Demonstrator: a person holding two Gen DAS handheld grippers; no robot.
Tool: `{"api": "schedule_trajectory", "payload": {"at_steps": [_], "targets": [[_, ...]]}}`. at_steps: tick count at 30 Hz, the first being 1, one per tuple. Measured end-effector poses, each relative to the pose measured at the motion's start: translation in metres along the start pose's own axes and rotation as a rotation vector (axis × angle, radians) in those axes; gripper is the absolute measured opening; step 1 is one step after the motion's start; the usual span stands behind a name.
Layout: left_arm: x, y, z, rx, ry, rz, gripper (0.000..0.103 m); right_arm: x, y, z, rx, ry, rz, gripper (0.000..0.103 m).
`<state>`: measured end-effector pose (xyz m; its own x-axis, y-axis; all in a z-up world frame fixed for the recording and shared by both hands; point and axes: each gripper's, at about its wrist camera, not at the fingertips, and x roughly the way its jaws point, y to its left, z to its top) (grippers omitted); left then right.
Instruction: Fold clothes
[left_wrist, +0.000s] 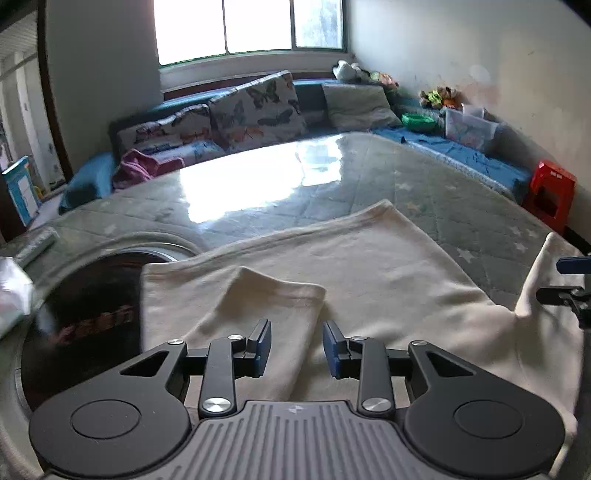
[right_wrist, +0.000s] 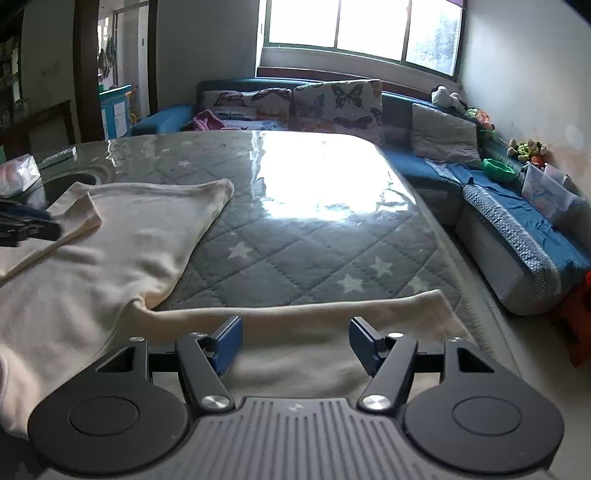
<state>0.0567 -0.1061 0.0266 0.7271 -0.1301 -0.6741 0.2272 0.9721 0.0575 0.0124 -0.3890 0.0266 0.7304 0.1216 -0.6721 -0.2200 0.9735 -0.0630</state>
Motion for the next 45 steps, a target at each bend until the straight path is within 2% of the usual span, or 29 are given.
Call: {"api": "schedule_trajectory", "payload": {"at_steps": [4, 6, 8, 15, 22, 26, 34, 36, 45], "targets": [[0.013, -0.002, -0.001, 0.015, -0.012, 0.017, 0.030, 0.002, -0.001, -0.003, 0.007, 0.009, 0.004, 0.067], [0.013, 0.002, -0.002, 0.011, -0.021, 0.017, 0.010, 0.003, -0.003, -0.004, 0.012, 0.011, 0.005, 0.069], [0.011, 0.009, -0.003, -0.015, -0.031, 0.015, 0.004, 0.004, -0.004, -0.004, 0.016, 0.012, 0.005, 0.070], [-0.042, 0.066, -0.005, -0.210, -0.141, 0.085, 0.003, 0.004, -0.004, -0.004, 0.015, 0.012, -0.003, 0.071], [-0.115, 0.138, -0.039, -0.387, -0.216, 0.235, 0.003, 0.006, -0.004, -0.001, 0.001, 0.014, -0.008, 0.073], [-0.133, 0.167, -0.071, -0.418, -0.184, 0.306, 0.003, 0.007, -0.004, -0.001, -0.003, 0.018, -0.011, 0.074], [-0.122, 0.197, -0.123, -0.398, -0.065, 0.404, 0.003, 0.008, -0.004, 0.002, -0.011, 0.031, -0.011, 0.074], [-0.120, 0.197, -0.127, -0.364, -0.066, 0.436, 0.003, 0.009, -0.004, 0.003, -0.012, 0.036, -0.013, 0.075], [-0.131, 0.199, -0.147, -0.427, -0.018, 0.509, 0.002, 0.009, 0.000, 0.005, -0.038, 0.043, -0.028, 0.075]]}}
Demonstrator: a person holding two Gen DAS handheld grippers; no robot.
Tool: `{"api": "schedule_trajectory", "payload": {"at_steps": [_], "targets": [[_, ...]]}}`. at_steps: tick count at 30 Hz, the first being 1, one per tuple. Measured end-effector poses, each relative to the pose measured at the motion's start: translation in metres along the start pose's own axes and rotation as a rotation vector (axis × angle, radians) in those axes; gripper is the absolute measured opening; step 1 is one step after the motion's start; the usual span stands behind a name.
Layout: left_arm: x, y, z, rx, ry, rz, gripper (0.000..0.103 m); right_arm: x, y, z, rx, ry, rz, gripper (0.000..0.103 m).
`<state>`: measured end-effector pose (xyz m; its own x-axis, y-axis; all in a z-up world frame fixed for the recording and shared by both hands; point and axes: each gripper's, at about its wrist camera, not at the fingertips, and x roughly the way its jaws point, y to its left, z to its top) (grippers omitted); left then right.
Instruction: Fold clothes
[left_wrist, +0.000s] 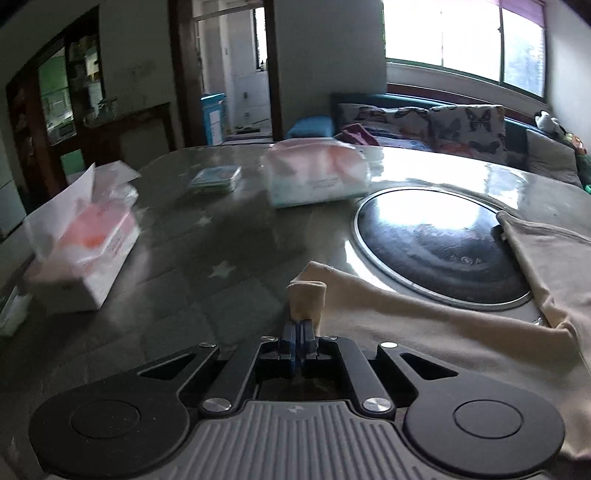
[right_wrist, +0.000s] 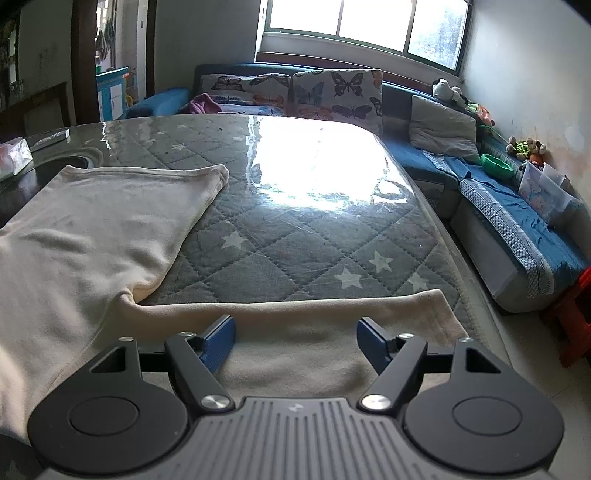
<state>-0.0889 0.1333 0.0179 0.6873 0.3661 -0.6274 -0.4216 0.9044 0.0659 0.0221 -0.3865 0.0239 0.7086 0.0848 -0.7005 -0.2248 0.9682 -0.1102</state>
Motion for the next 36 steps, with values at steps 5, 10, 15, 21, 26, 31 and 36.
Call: {"api": "schedule_trajectory", "payload": {"at_steps": [5, 10, 15, 21, 26, 31, 36], "targets": [[0.001, 0.000, 0.004, 0.015, 0.011, -0.001, 0.008, 0.000, 0.001, 0.001, -0.009, -0.001, 0.000, 0.075], [-0.011, -0.005, 0.011, 0.017, -0.015, 0.006, 0.016, -0.012, 0.006, 0.001, -0.025, -0.024, 0.012, 0.075], [-0.040, -0.036, 0.017, 0.074, -0.061, -0.115, 0.016, -0.030, 0.021, 0.005, -0.068, -0.051, 0.094, 0.075], [-0.064, -0.101, 0.010, 0.186, -0.068, -0.409, 0.015, -0.046, 0.060, 0.010, -0.160, -0.069, 0.261, 0.075], [-0.076, -0.152, -0.011, 0.297, -0.041, -0.584, 0.015, -0.049, 0.097, 0.004, -0.273, -0.053, 0.374, 0.075], [-0.089, -0.187, -0.039, 0.414, -0.007, -0.723, 0.015, -0.054, 0.127, -0.015, -0.412, -0.040, 0.418, 0.075], [-0.095, -0.199, -0.054, 0.509, 0.007, -0.809, 0.015, -0.065, 0.131, -0.025, -0.501, -0.032, 0.427, 0.075]]}}
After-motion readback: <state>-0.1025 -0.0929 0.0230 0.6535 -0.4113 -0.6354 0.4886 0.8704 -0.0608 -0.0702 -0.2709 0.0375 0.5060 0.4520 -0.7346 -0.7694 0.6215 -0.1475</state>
